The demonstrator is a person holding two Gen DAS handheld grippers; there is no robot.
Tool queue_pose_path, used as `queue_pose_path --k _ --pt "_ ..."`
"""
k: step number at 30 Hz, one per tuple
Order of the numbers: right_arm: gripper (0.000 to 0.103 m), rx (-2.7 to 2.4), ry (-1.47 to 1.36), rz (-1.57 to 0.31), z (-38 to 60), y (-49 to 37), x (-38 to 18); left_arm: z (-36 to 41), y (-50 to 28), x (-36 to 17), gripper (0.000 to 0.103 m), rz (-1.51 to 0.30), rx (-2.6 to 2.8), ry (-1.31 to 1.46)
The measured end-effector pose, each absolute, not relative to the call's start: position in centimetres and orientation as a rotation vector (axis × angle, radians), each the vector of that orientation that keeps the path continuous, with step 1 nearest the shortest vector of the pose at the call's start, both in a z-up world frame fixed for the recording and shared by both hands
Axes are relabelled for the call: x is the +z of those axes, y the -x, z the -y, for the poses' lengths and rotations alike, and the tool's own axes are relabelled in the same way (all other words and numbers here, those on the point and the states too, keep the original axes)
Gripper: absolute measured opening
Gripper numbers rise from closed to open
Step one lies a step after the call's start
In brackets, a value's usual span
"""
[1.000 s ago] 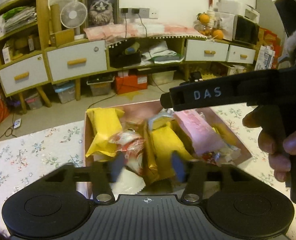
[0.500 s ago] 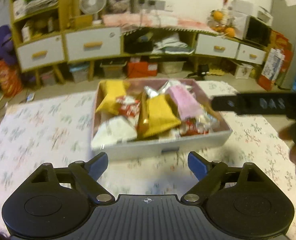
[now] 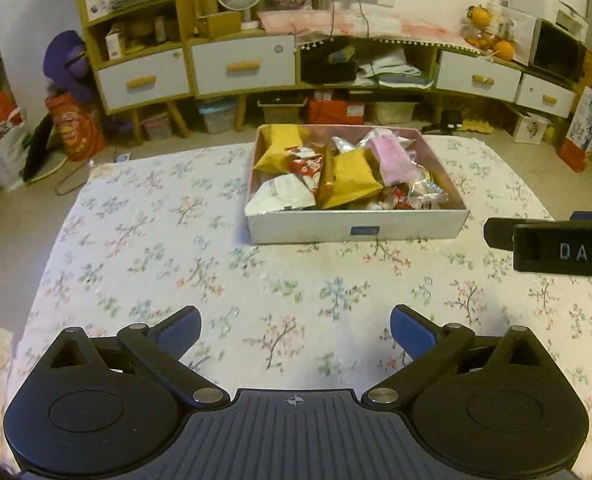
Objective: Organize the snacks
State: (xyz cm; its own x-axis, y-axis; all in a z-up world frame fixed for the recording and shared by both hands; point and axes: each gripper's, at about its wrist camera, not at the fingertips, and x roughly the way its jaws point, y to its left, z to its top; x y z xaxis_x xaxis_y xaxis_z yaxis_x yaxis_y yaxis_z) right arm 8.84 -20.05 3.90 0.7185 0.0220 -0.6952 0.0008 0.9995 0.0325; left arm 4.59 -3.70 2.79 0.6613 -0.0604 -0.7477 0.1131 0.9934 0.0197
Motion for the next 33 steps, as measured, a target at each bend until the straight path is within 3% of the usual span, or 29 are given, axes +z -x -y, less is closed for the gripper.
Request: queue_pose_path --k 33 --pt "0.103 0.029 0.049 -0.776 18.6 -7.0 2.7 3.2 -3.5 2.2 0.103 -0.855 -0.057 -0.037"
